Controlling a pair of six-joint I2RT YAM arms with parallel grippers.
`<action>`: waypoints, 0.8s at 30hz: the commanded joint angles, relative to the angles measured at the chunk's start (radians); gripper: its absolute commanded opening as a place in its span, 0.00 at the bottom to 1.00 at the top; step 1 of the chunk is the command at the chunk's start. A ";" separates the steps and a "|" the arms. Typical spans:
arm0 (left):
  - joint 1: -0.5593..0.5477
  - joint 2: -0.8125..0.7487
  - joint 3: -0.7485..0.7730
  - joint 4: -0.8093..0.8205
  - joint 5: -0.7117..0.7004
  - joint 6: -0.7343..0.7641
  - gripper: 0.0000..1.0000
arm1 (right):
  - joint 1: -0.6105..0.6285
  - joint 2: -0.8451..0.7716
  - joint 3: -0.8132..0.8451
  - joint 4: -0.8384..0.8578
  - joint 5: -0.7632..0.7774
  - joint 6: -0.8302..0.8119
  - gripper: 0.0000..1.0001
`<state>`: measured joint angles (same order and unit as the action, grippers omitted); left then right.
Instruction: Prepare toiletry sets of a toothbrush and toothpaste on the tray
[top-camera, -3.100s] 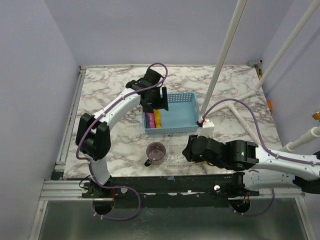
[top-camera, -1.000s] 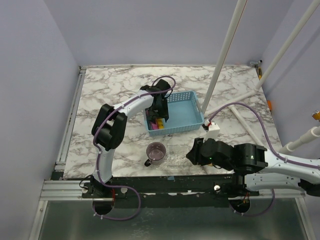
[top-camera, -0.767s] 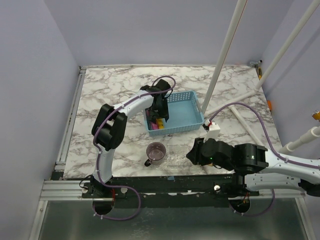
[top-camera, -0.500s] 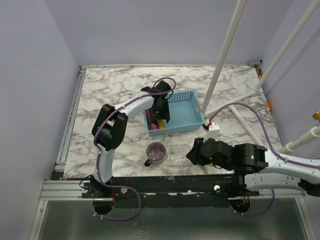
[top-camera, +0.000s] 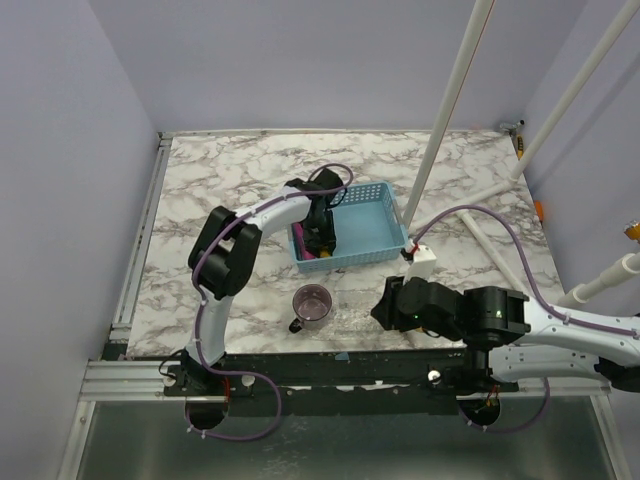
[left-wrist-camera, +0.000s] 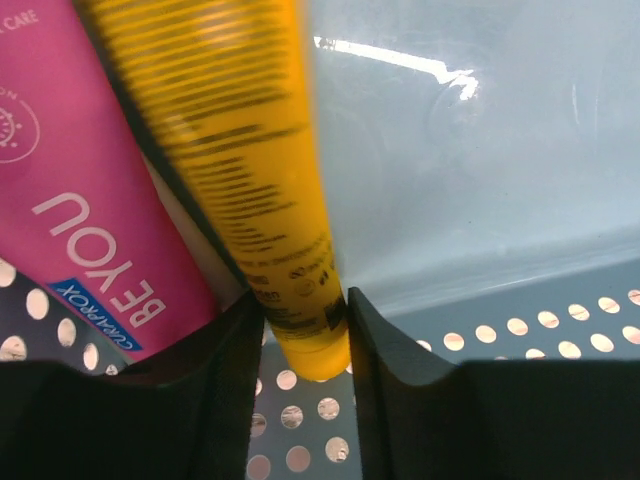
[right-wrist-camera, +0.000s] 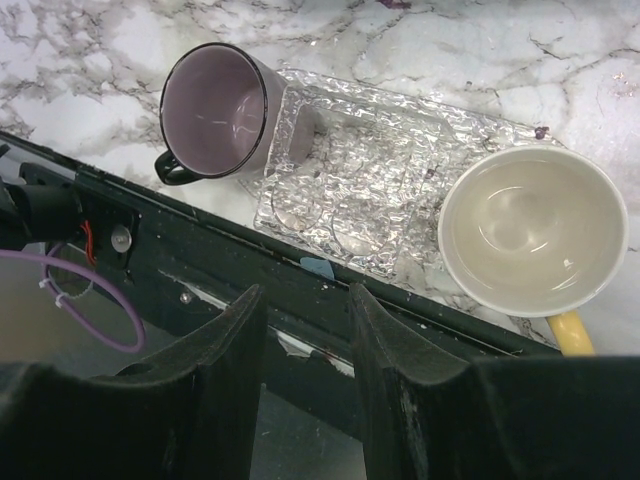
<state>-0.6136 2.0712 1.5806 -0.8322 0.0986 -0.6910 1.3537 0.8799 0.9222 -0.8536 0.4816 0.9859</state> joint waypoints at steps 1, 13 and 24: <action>0.005 0.022 -0.014 0.001 0.021 0.010 0.32 | 0.007 0.014 -0.005 0.007 -0.006 0.001 0.42; 0.029 -0.077 -0.009 0.010 -0.017 0.087 0.00 | 0.006 0.070 0.021 0.024 0.006 -0.010 0.42; 0.029 -0.240 0.036 -0.039 -0.027 0.205 0.00 | 0.006 0.076 0.066 0.029 0.027 -0.018 0.42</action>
<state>-0.5865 1.9205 1.5787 -0.8349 0.1009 -0.5602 1.3537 0.9520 0.9428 -0.8352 0.4824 0.9844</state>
